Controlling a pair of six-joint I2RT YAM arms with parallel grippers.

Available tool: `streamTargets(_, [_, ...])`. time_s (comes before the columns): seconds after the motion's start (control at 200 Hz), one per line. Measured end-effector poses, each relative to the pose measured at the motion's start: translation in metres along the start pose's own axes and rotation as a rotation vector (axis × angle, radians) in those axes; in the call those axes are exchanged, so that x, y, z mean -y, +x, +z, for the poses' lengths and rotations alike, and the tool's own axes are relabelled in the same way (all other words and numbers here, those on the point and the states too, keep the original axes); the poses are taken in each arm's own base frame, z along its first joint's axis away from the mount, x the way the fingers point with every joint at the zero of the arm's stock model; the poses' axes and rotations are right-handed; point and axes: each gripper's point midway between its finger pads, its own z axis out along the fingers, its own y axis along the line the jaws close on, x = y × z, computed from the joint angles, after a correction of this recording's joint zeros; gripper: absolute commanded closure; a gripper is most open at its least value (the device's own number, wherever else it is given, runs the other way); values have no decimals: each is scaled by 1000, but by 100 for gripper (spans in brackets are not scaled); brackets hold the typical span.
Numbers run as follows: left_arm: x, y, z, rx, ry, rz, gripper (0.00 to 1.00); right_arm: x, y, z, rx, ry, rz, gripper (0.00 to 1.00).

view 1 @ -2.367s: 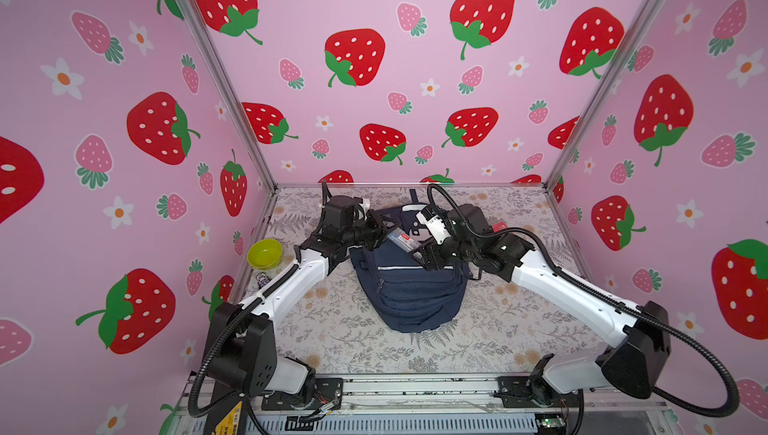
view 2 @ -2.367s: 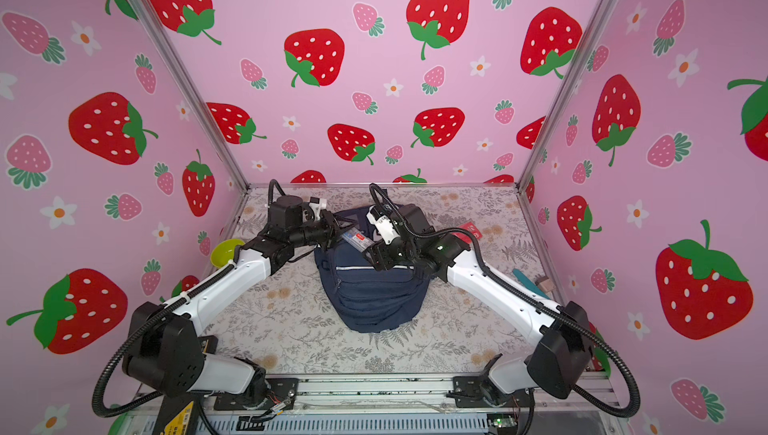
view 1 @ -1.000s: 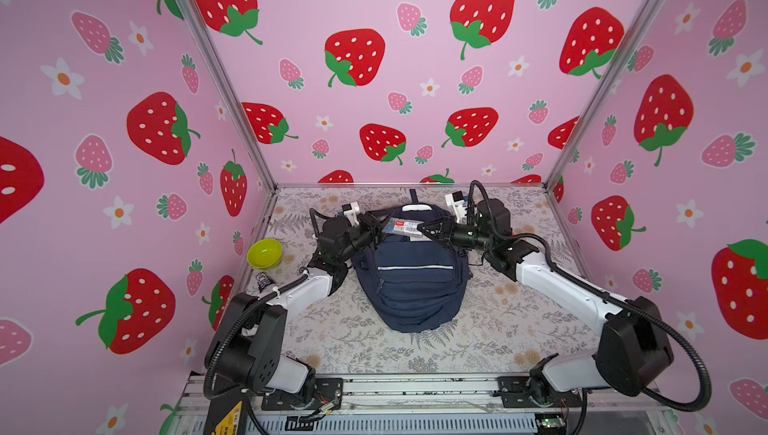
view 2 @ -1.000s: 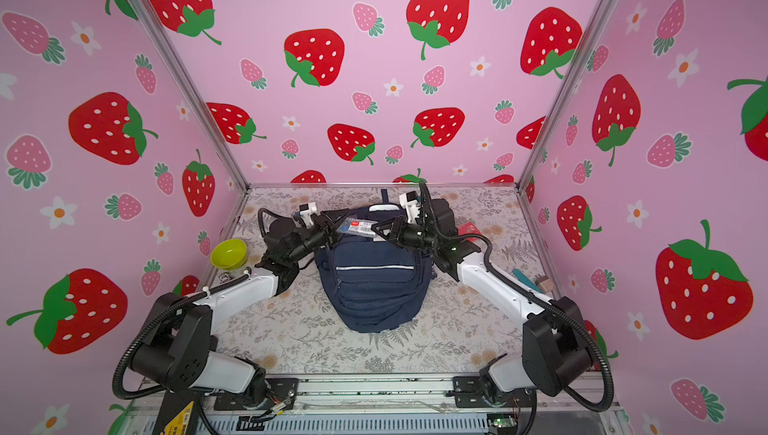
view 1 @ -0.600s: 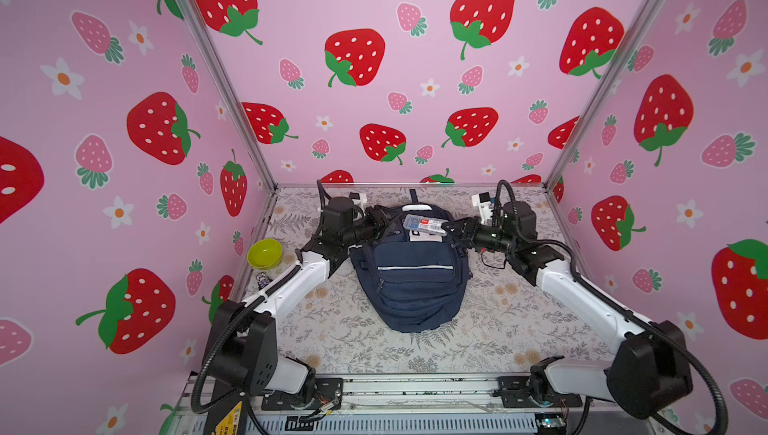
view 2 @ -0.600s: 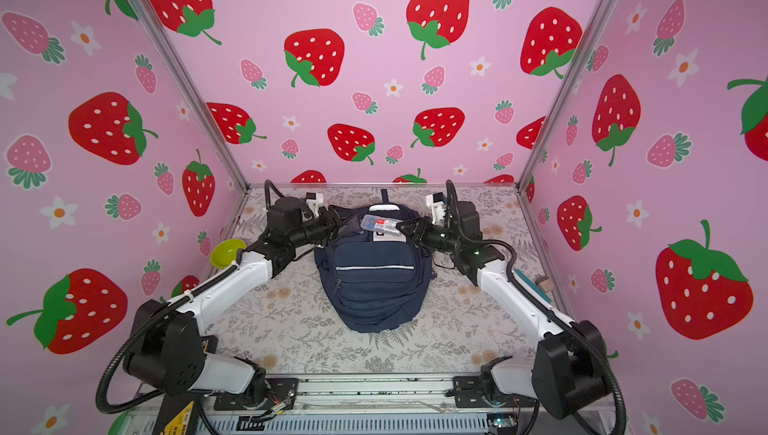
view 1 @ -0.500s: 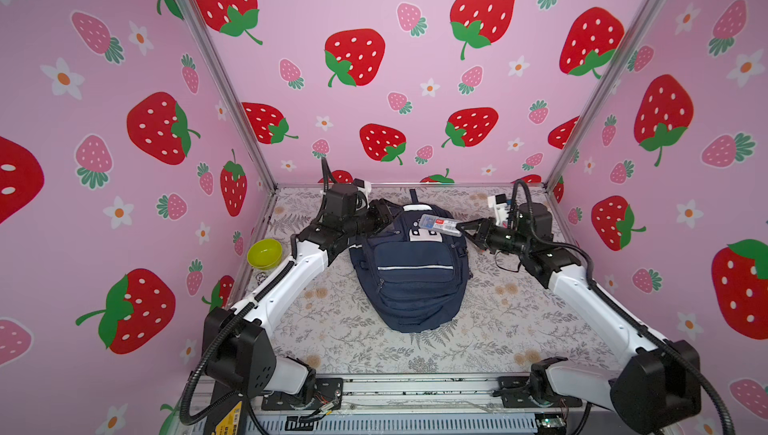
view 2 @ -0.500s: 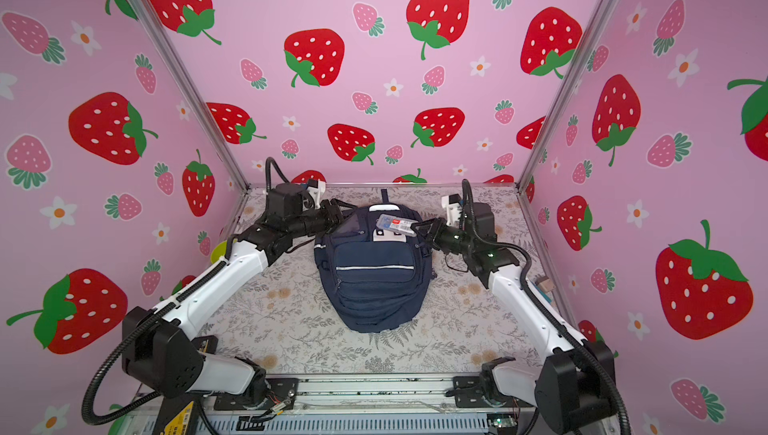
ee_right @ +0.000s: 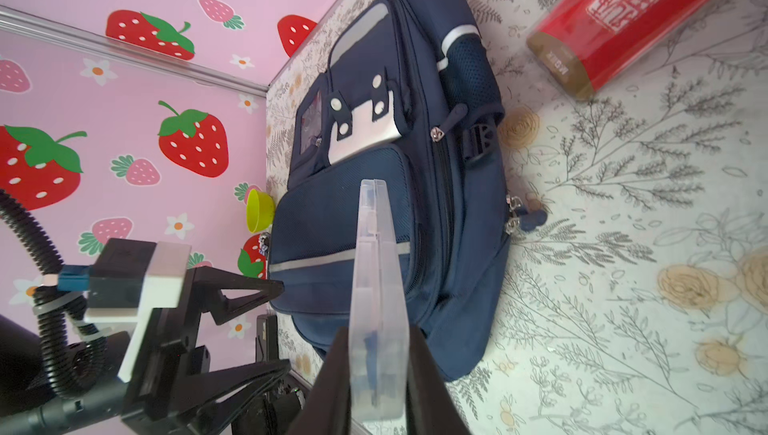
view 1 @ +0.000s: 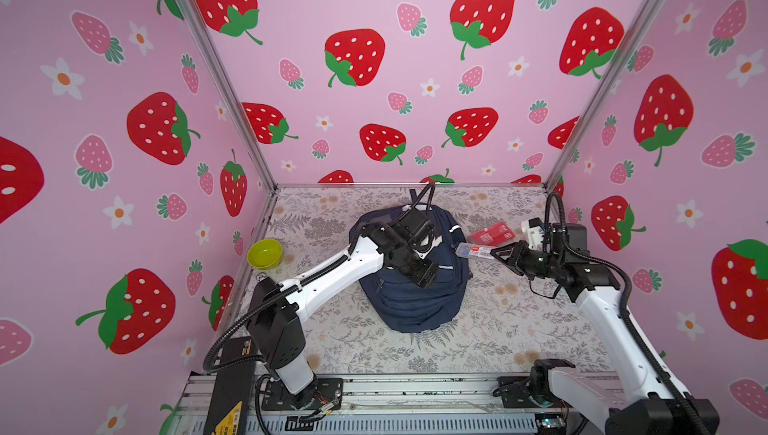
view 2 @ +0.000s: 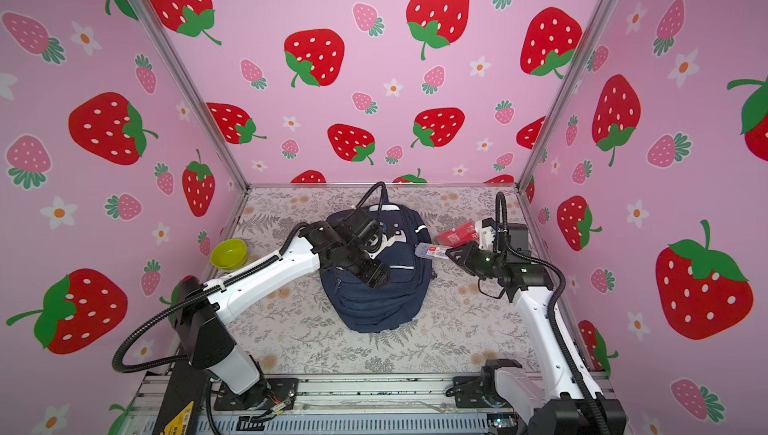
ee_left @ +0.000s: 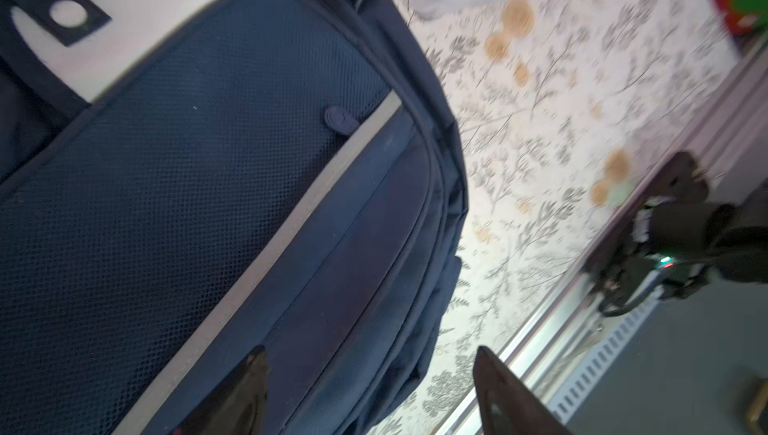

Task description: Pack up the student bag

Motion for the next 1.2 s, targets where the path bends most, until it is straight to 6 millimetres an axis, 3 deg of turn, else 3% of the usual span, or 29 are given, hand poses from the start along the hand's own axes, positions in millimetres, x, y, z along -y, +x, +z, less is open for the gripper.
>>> streamTargets(0.225, [-15, 7, 5, -39, -167, 119, 35, 9, 22, -5, -51, 24, -7, 90])
streamTargets(0.405, [-28, 6, 4, -41, -239, 147, 29, 13, 31, -6, -72, 37, 1, 91])
streamTargets(0.575, [-18, 8, 9, -56, -182, 174, 27, 14, 32, -6, -76, 40, 5, 91])
streamTargets(0.76, [-10, 10, 12, -62, -134, 184, 34, 16, 32, -4, -80, 46, 9, 91])
streamTargets(0.825, [-12, 10, 14, -66, -144, 185, 40, 16, 32, -4, -81, 47, 10, 91])
streamTargets(1.036, [-28, 7, 29, -82, -237, 169, 74, 22, 35, -2, -103, 71, 29, 92])
streamTargets(1.201, [-38, -16, 4, 56, -313, 156, 93, 26, 37, -3, -107, 87, 26, 92])
